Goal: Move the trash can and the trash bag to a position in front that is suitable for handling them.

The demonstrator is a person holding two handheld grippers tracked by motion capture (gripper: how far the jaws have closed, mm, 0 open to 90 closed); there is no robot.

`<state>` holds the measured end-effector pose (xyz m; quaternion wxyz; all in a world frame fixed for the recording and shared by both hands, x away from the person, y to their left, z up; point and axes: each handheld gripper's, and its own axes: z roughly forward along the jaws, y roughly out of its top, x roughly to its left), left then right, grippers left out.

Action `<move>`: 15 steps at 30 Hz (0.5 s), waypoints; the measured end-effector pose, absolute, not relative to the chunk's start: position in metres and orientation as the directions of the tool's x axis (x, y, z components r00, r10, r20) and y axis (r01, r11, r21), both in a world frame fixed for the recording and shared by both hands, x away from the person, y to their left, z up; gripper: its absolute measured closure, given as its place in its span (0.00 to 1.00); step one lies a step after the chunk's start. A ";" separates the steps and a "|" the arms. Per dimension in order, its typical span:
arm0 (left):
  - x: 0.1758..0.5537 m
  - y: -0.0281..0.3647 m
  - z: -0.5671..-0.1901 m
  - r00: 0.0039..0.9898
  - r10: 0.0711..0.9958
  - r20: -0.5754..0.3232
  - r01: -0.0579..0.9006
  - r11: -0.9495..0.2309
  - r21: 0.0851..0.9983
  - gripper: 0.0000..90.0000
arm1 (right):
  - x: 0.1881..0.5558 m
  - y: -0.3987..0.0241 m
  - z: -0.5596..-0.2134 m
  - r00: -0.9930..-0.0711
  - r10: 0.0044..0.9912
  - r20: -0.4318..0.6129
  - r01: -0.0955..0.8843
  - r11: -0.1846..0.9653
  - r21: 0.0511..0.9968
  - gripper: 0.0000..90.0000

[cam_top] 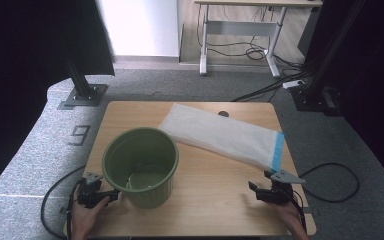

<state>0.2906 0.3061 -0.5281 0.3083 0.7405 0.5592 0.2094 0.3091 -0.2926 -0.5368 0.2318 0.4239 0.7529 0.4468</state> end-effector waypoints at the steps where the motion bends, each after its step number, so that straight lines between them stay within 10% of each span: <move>1: 0.289 0.306 -0.527 0.298 0.954 -0.033 0.692 -0.192 0.696 0.14 | 0.309 -0.292 -0.537 -0.531 0.847 0.028 0.431 0.241 0.870 0.20; 15: 0.251 0.300 -0.504 0.436 0.899 -0.044 0.593 -0.250 0.765 0.13 | 0.306 -0.301 -0.532 -0.530 0.847 0.046 0.414 0.211 0.886 0.21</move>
